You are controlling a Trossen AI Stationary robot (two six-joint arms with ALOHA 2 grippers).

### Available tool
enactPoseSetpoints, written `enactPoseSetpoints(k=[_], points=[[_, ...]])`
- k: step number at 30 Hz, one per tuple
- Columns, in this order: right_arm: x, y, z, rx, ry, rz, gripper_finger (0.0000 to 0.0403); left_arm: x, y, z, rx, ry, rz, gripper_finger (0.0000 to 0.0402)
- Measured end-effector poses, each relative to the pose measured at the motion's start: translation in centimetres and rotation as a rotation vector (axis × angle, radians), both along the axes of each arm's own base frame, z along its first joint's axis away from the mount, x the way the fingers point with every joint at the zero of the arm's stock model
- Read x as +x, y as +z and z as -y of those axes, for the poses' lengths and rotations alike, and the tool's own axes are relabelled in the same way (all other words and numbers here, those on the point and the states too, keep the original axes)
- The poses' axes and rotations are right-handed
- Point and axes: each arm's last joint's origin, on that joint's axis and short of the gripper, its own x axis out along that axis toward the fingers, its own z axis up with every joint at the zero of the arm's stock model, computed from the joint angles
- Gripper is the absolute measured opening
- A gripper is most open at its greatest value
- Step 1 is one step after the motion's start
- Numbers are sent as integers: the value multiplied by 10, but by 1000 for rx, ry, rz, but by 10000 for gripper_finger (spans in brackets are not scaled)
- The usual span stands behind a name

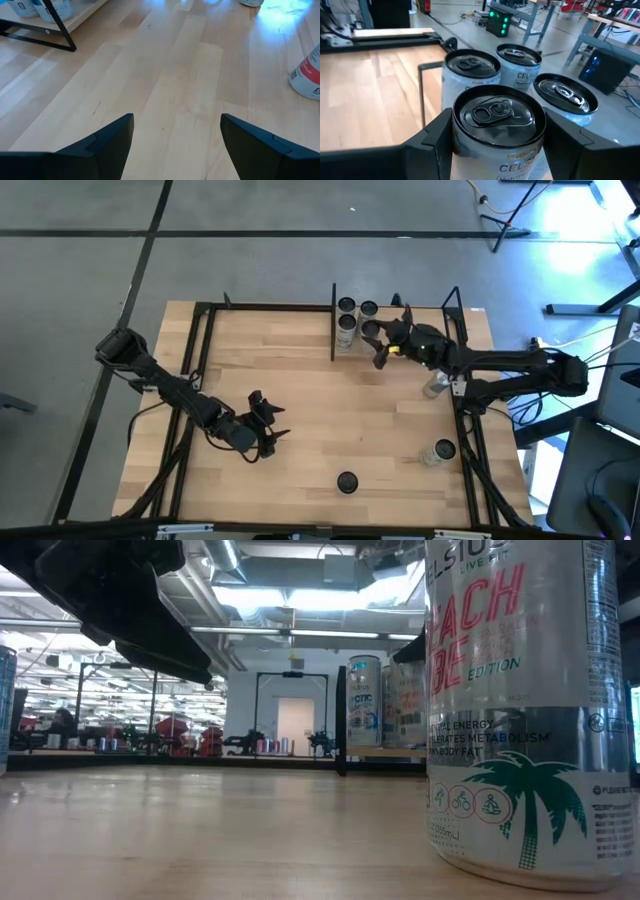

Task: Place canned beverage on shelf
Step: Put the white-yellow soda can aligned with the other white-yellow soda can on the shelf, then put the top blue soda can on the shelf

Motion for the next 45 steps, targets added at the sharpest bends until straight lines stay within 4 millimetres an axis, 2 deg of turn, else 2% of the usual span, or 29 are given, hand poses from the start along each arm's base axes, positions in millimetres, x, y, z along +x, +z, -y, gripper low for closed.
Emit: enactPoseSetpoints(k=[20,28,32,38,45], points=[[11,-10,6,-5,-42,15,210,0,0,0,-5,-6,-2,291],[11,-8,6,-13,-49,27,327,0,0,0,-5,-6,-2,291],[12,-6,7,-27,-48,23,353,0,0,0,-5,-6,-2,291],[15,17,0,-21,-23,-19,352,0,0,1,-6,-10,-3,291],[4,70,-33,57,64,-236,348,0,0,2,-30,-13,-4,291]])
